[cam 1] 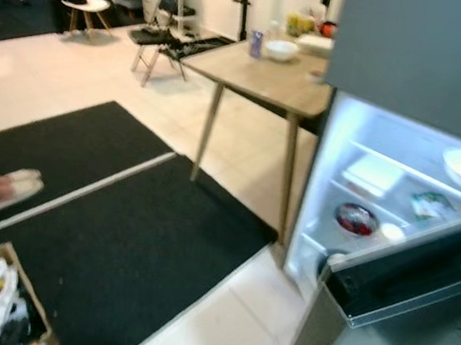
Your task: Restocking fridge
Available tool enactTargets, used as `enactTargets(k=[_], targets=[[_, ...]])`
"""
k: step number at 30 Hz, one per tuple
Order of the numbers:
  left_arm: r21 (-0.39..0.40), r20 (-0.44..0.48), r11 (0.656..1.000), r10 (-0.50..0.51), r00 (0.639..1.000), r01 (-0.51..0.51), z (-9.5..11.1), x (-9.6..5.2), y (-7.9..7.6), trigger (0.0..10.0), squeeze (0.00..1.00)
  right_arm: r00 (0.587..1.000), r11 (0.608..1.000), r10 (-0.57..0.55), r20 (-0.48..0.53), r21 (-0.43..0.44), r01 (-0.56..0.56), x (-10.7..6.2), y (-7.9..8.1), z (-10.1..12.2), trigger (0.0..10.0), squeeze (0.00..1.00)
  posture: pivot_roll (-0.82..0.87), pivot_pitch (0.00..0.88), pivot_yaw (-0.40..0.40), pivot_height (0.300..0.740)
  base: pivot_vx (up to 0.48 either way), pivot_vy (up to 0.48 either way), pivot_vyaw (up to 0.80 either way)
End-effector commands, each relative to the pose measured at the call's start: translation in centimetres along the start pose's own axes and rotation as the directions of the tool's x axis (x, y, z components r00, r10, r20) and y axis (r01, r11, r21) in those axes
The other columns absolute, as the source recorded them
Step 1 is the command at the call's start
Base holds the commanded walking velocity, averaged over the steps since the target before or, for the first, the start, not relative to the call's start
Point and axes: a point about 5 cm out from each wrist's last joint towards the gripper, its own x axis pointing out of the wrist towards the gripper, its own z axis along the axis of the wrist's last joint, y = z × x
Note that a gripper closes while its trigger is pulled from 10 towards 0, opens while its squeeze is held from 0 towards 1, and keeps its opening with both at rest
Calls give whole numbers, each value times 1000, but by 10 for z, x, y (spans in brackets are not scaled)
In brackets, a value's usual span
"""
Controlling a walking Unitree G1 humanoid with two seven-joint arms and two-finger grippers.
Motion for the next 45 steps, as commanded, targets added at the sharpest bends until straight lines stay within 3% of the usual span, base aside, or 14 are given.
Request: enactTargets(k=[1,13,19,20,26,31,34,37,38,40,41,44,45], targets=[[-7,-46,1000,2,999,-2,-12,-2,1,10000,0,1000,1000,-12,-23,22,12,0,-2,-6,10000,0,-103,0,2,740,281,0,0],[-4,-46,1000,0,999,0,-12,-2,0,10000,0,1000,1000,7,-1,2,-7,1,5,2,10000,0,-103,0,2,740,281,0,0],[-4,-46,1000,0,999,0,-12,-2,0,10000,0,993,996,85,77,12,-87,1,25,21,10000,0,-103,0,2,740,281,0,0],[-3,-46,1000,1,999,-1,-12,-2,0,10000,0,982,991,134,134,2,-135,0,37,35,10000,0,-103,0,2,740,281,0,0],[-21,-47,1000,20,999,-21,-12,-3,2,10000,0,946,974,224,234,-33,-223,-5,60,63,10000,0,-102,0,2,740,94,0,0],[-21,-52,999,33,998,-34,-13,-3,4,10000,0,872,941,338,353,-124,-315,-16,91,98,10000,0,-96,0,-2,740,0,0,0],[-21,-52,999,34,998,-35,-13,-3,4,10000,0,847,933,360,391,-134,-335,-20,98,109,10000,0,-96,0,-2,740,0,0,0],[-21,-51,999,32,998,-33,-14,-3,3,10000,0,767,911,406,497,-156,-381,-35,118,142,10000,0,-89,0,-8,740,0,0,0],[-21,-51,999,32,998,-33,-14,-3,3,10000,0,767,911,406,497,-156,-381,-35,118,142,10000,0,-89,0,-8,740,0,0,0],[-23,-50,999,31,998,-32,-15,-3,3,10000,0,705,887,440,557,-148,-437,-47,133,163,10000,0,-84,0,-11,740,0,0,0],[-23,-50,999,31,998,-32,-15,-3,3,10000,0,705,887,440,557,-148,-437,-47,133,163,10000,0,-84,0,-11,740,0,0,0],[-26,-49,999,31,998,-32,-15,-3,3,10000,0,616,860,468,634,-166,-483,-68,155,190,10000,0,-78,0,-14,740,0,0,0],[-26,-49,999,31,998,-32,-15,-3,3,10000,0,616,860,468,634,-166,-483,-68,155,190,10000,0,-78,0,-14,740,0,0,0]])
